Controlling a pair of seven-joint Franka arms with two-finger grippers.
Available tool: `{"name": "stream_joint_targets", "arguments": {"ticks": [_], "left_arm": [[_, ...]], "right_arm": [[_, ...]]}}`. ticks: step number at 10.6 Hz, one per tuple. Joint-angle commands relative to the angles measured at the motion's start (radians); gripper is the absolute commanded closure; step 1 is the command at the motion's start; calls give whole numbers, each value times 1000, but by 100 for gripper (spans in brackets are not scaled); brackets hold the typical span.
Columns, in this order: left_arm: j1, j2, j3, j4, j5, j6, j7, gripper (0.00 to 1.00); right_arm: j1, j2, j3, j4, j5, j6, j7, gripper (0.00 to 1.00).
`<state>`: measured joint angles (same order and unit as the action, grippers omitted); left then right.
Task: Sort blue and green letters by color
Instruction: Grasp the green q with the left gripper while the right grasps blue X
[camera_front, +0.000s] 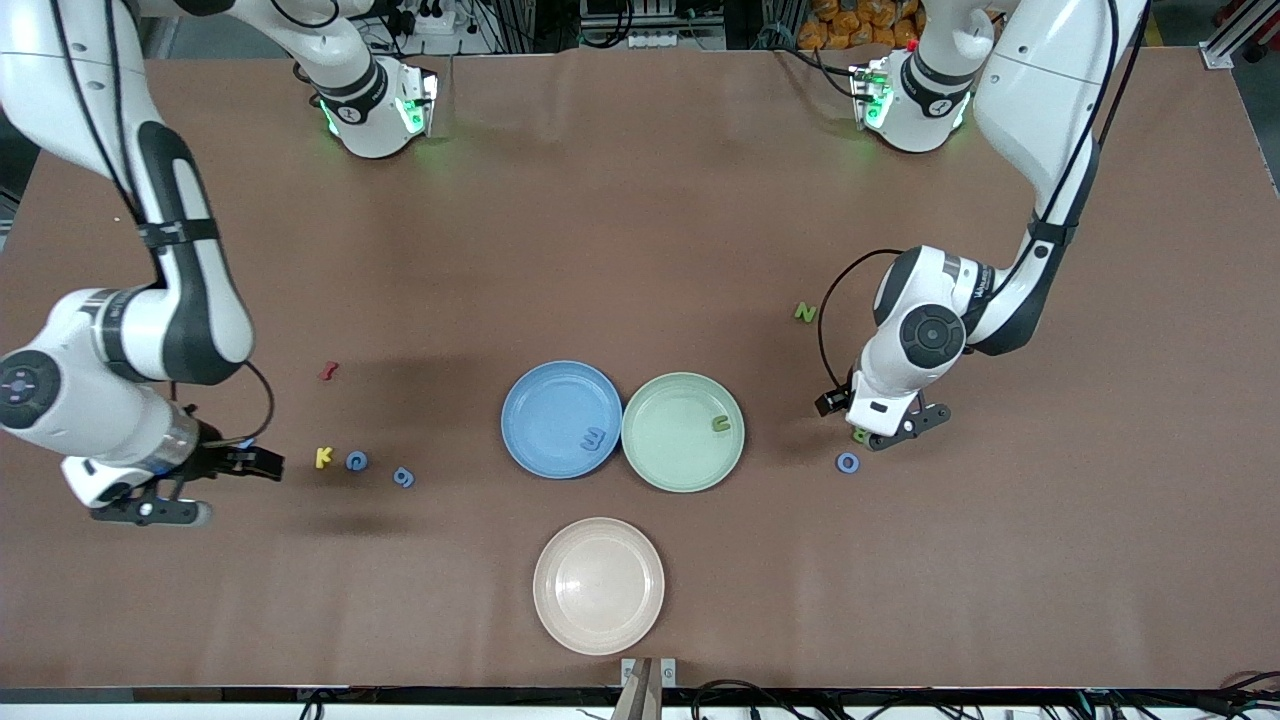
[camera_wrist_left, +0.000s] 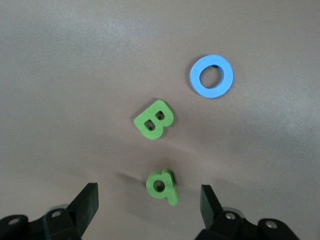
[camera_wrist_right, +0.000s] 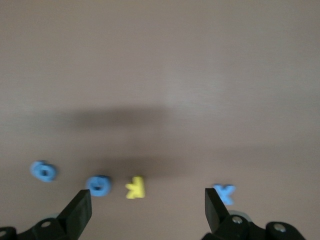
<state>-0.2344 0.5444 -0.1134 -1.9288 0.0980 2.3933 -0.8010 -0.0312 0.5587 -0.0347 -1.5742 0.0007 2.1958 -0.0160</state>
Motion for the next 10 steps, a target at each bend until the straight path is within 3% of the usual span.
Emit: {"name": "stream_joint_targets", "arguments": {"ticks": [1,4,8,10], "left_arm": [[4,31,-3,-9,8,59,-38,16],[0,31,-3,-19,8,60,-89,24],[0,28,-3,-27,8,60,-95,43],[-2,26,-11,-27,8,60,-95,65]], "right_arm": [[-91,-22,7,-35,-10,12,-68,0],[-179,0,9,-198,1,271,-204,0],[-170,49,7,-221,10,321,-200,0],[-158,49,7,-240,15,341,-200,0]]}}
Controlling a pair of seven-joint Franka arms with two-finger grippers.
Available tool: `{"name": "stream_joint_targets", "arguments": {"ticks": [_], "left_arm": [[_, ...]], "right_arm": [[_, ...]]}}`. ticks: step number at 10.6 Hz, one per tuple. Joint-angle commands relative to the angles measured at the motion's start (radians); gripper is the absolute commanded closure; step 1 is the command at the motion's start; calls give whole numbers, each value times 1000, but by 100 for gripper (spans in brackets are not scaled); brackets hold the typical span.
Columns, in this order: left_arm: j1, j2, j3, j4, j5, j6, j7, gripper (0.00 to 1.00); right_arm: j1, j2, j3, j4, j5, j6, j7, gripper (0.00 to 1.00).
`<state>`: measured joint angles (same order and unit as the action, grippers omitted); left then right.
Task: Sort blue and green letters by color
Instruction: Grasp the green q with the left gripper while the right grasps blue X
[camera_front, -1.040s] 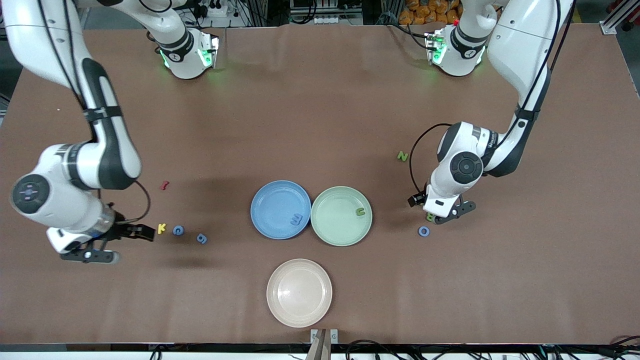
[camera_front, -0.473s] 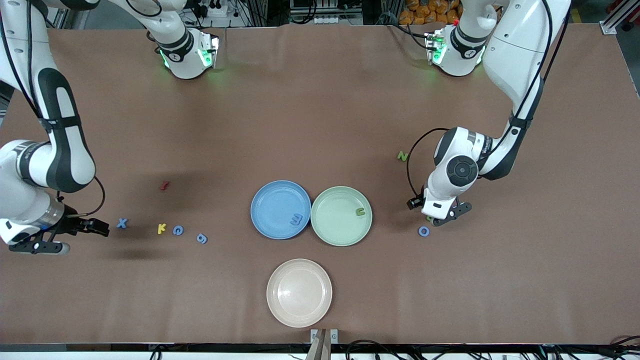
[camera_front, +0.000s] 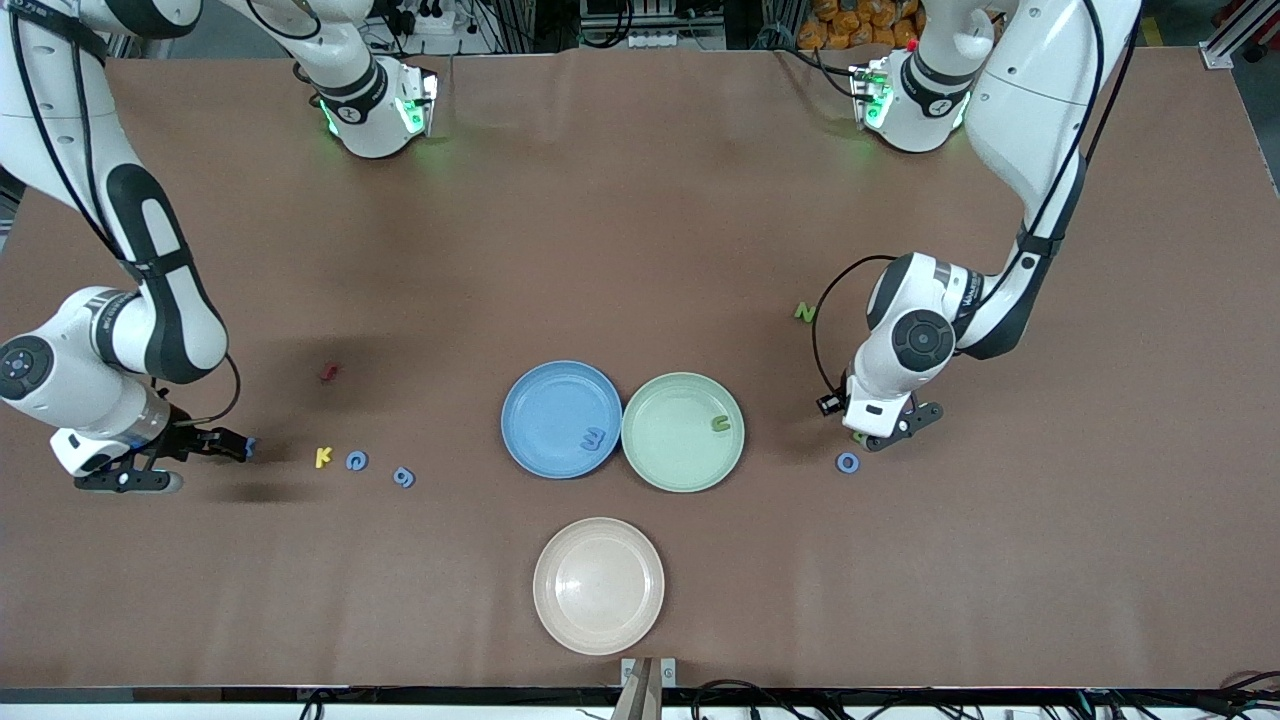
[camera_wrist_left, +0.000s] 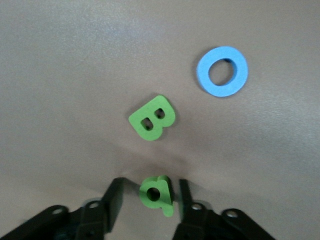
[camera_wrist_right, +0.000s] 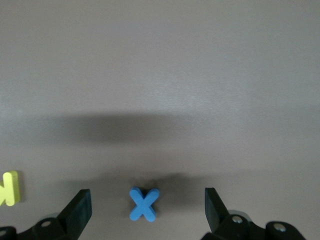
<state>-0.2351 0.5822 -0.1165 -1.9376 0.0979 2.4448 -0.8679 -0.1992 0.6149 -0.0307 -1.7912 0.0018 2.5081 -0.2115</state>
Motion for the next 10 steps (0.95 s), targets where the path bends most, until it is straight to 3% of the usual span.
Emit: {"name": "stream_joint_targets", "arguments": {"ticks": [1,2,6,10], "left_arm": [[0,-12,-12,-18,8,8,-28,82],[-1,-10,-12,-17,8,8,-28,98],[-4,-21,-14,-11,8,8,-29,100],[-6,-76,-66,8,15,0,-68,100]], "right_arm": [[6,0,3,-55,14,84,-3,0],[1,9,3,-78,14,116,-3,0],[1,3,3,-129,14,138,-3,3],[-8,26,3,-151,14,227,-3,55]]}}
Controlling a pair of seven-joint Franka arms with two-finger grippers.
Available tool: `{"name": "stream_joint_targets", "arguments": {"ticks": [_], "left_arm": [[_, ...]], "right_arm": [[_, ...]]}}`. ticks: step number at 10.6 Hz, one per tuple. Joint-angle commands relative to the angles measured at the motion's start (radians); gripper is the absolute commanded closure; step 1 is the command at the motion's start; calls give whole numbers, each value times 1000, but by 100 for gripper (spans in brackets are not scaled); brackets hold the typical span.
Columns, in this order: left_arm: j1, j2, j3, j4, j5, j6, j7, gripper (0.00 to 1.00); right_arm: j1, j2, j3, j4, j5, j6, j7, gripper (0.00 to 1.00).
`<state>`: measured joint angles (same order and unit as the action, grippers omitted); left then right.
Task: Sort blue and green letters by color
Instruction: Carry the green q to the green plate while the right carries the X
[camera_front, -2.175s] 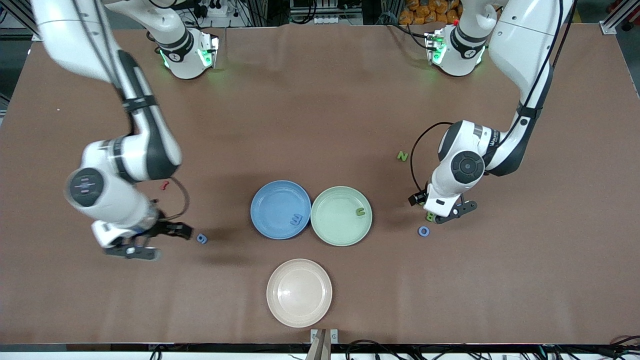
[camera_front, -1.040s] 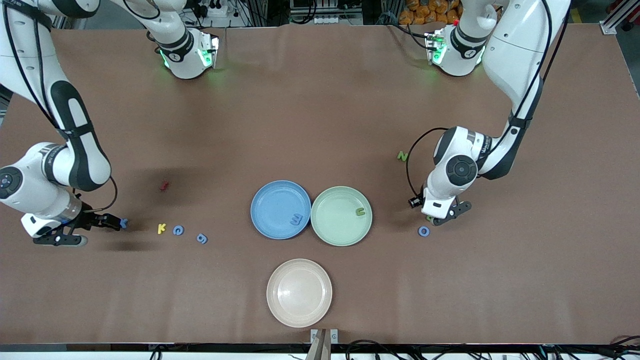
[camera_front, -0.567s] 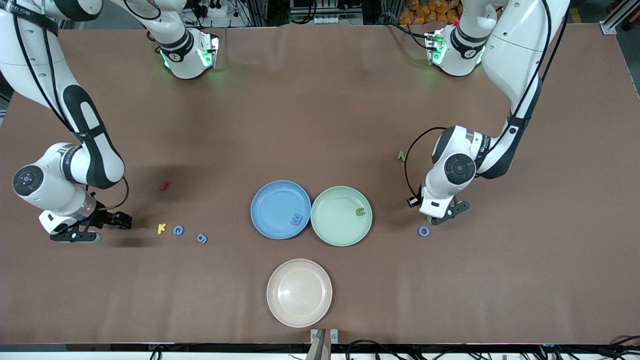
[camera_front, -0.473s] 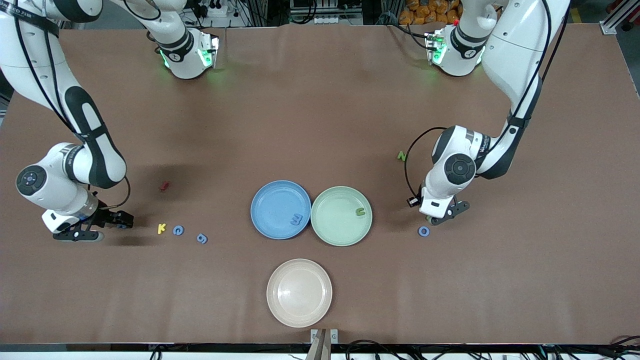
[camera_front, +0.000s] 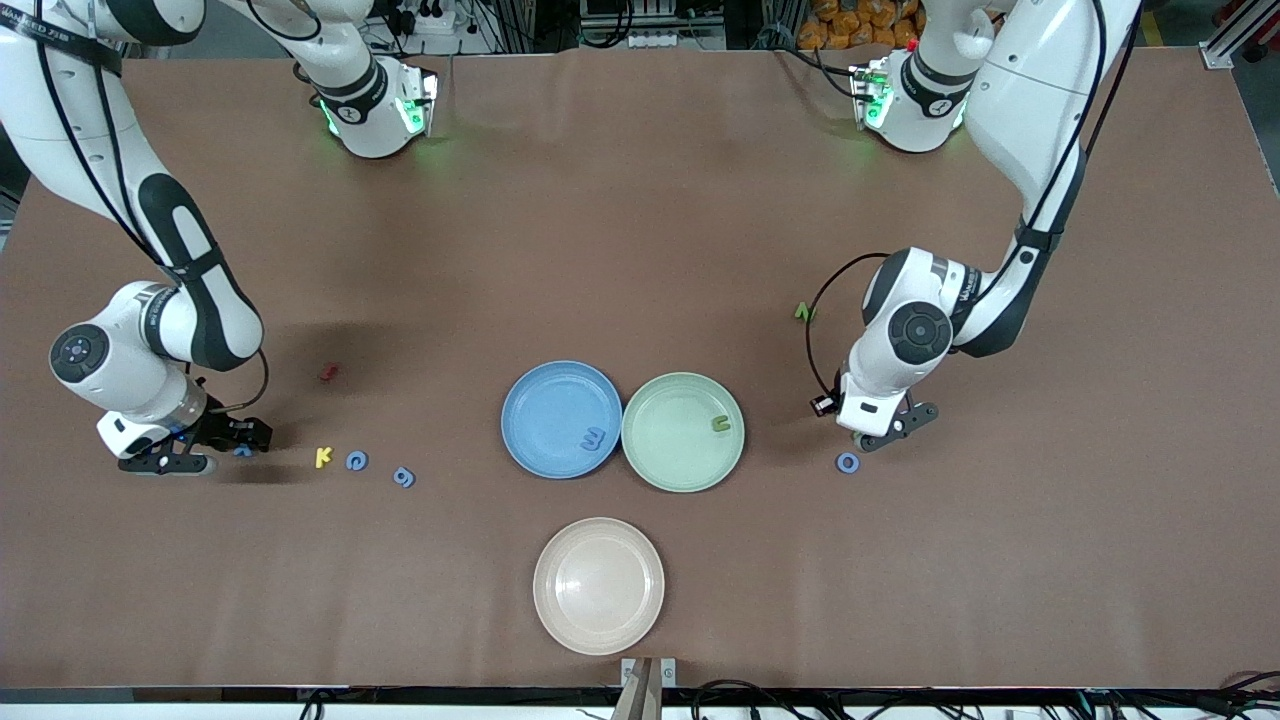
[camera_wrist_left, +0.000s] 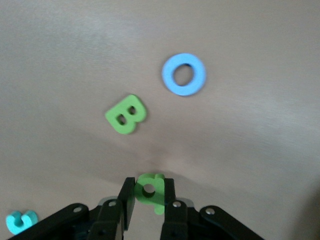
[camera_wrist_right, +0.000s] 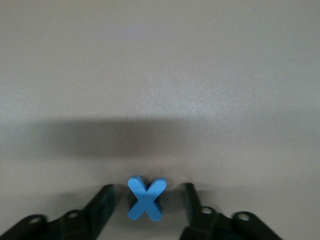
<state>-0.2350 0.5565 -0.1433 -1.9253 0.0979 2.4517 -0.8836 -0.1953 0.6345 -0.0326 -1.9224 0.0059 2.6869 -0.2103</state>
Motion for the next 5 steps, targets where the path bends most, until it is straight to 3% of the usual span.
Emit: {"name": "stream_joint_targets", "arguments": {"ticks": [1,2,5], "left_arm": [[-18,-49,-53,20,16,-7,-55,100],[-41,-41,-53,46,11,-7,-58,100],[-139,2,-53,164,11,-7,-174,100]], "right_arm": [[-12,11,5,-20,9,57,-4,68],[-12,11,5,-18,9,53,-4,79],[-3,-33,7,6,54,-13,22,87]]}}
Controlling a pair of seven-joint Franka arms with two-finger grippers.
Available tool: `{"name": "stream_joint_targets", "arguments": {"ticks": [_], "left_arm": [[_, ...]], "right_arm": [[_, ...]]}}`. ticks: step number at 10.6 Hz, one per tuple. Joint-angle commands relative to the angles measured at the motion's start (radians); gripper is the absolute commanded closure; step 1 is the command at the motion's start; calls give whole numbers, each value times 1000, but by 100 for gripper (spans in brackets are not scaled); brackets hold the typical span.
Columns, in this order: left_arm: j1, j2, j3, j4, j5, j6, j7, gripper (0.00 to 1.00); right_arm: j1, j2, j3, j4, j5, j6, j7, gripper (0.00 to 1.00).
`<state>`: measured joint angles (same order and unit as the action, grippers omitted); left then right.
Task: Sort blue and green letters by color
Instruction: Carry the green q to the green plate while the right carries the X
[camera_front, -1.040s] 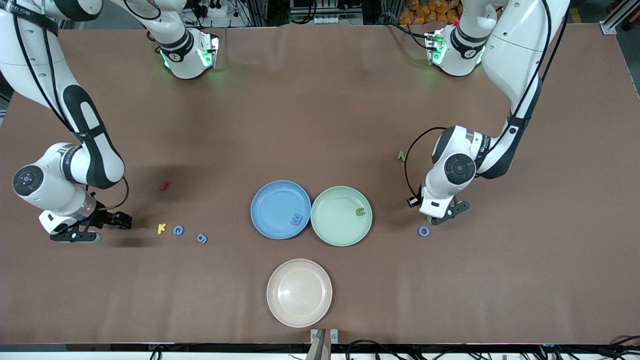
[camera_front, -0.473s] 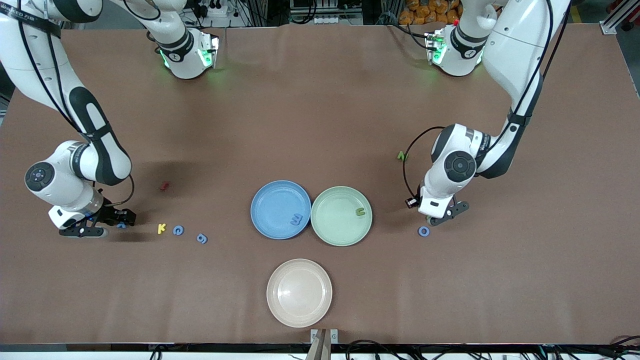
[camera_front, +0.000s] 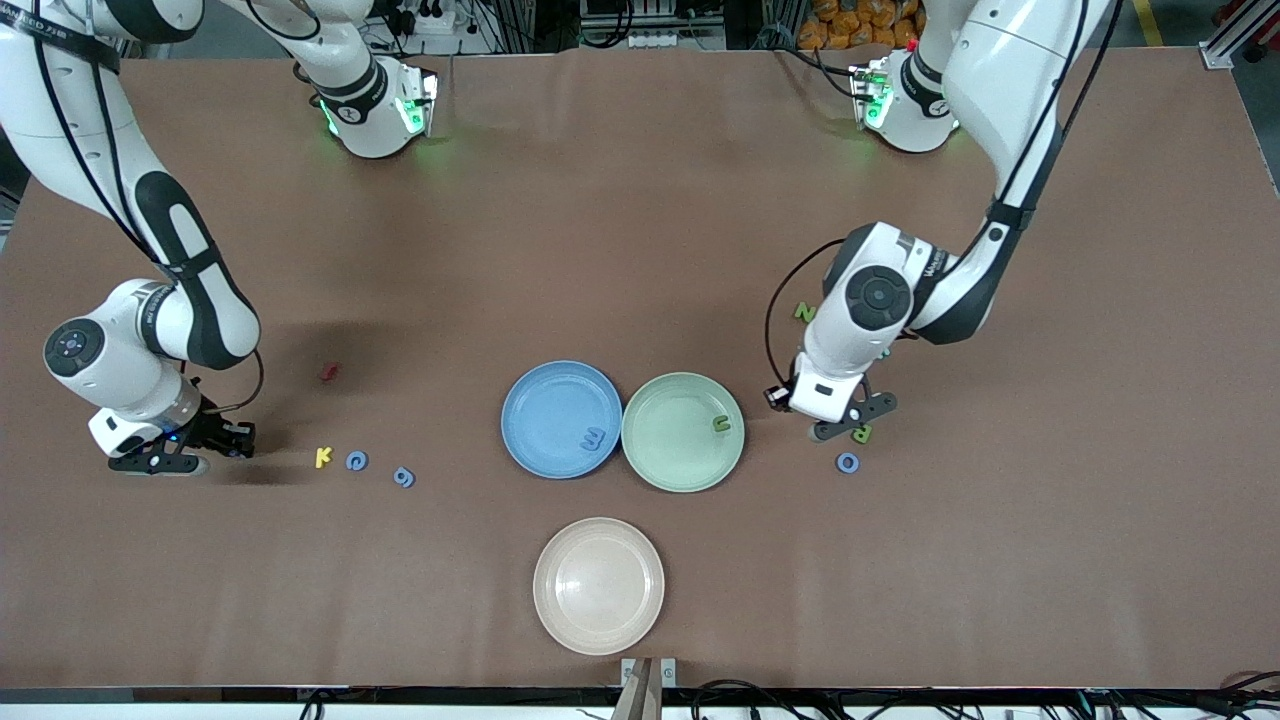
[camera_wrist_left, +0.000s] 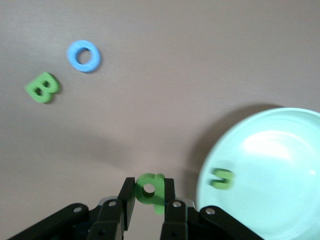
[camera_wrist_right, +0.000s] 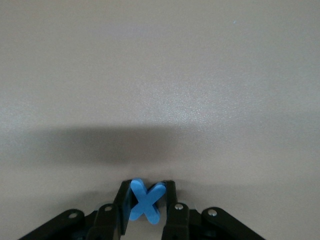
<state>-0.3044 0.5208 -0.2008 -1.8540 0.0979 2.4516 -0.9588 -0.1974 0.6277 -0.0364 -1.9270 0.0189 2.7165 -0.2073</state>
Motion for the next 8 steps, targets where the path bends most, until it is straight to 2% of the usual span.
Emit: {"name": "stream_joint_targets", "arguments": {"ticks": [1,2,4,6,8], "left_arm": [[-102,66,4,140,14,-5,-124,100],[-123,99,6,175,14,-5,-139,100],[-137,151,4,248,8,0,-146,100],[-173,198,6,297,9,15,-146,100],[-188,243,8,299,13,104,-146,100]], "right_arm": [[1,-55,10,44,58,-134,22,87],[15,-92,10,58,84,-205,32,88],[79,-143,9,60,108,-250,124,88],[203,-149,6,63,105,-253,303,89],[323,-137,1,89,105,-253,470,89]]}}
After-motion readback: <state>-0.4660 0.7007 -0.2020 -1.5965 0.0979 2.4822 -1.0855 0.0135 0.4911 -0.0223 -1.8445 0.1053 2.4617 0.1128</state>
